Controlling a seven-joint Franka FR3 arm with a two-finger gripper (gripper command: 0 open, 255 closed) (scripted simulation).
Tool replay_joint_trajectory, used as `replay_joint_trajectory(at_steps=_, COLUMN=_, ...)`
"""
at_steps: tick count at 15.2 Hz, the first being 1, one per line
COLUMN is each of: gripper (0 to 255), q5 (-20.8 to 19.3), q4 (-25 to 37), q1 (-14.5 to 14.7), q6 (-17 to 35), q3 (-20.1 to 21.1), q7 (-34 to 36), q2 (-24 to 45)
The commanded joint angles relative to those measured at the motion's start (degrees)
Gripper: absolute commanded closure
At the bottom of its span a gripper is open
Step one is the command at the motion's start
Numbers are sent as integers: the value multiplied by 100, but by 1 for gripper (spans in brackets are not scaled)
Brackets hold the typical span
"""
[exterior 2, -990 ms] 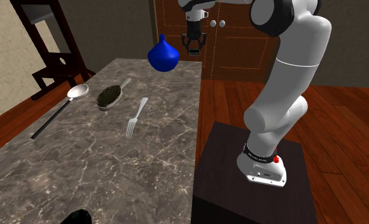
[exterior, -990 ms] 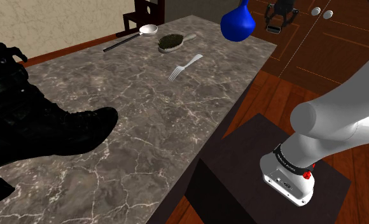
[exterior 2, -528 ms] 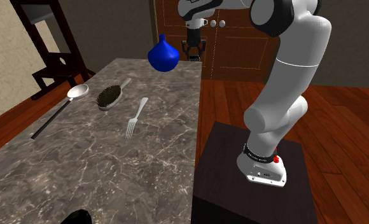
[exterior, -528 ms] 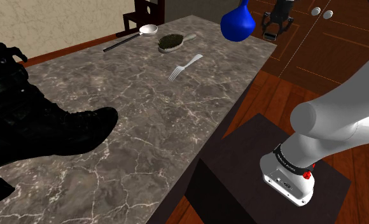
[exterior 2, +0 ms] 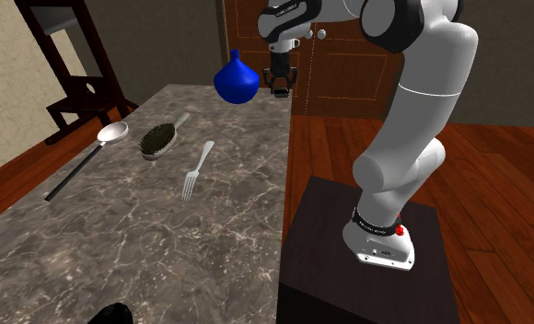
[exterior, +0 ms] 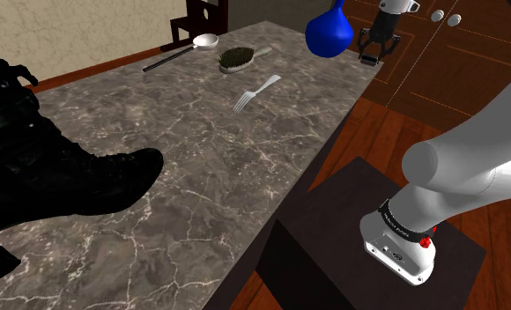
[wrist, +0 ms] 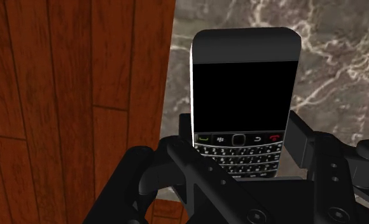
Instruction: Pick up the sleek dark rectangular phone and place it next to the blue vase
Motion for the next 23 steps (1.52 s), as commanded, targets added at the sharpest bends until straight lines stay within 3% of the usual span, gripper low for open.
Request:
replay_joint_trajectory(at_steps=1, gripper=255, q5=-1, q4=-27, q1=0, q6=36, q3=0, q7=2, q2=6)
replay_joint_trajectory(at_steps=6, gripper=255, q5=-1, q4=-26, q1=0, q6=36, q3=0, q7=2, q2=6)
replay_joint_trajectory(at_steps=7, gripper=0, q5=-1, q4=-26, q1=0, q6=36, q3=0, q7=2, q2=6)
replay_joint_trajectory(at_steps=12, gripper=0, q5=-1, q4=-27, q1=0, q6=36, q3=0, q7=2, q2=6)
replay_joint_trajectory(at_steps=16, gripper=0, q5=14, q4=609, q1=12, q6=-677, q3=11, q7=-9, q2=-71)
replay_joint_trajectory(at_steps=23, gripper=0, q5=14, q4=609, q1=12, q6=-677, q3=11, q7=-9, q2=-71)
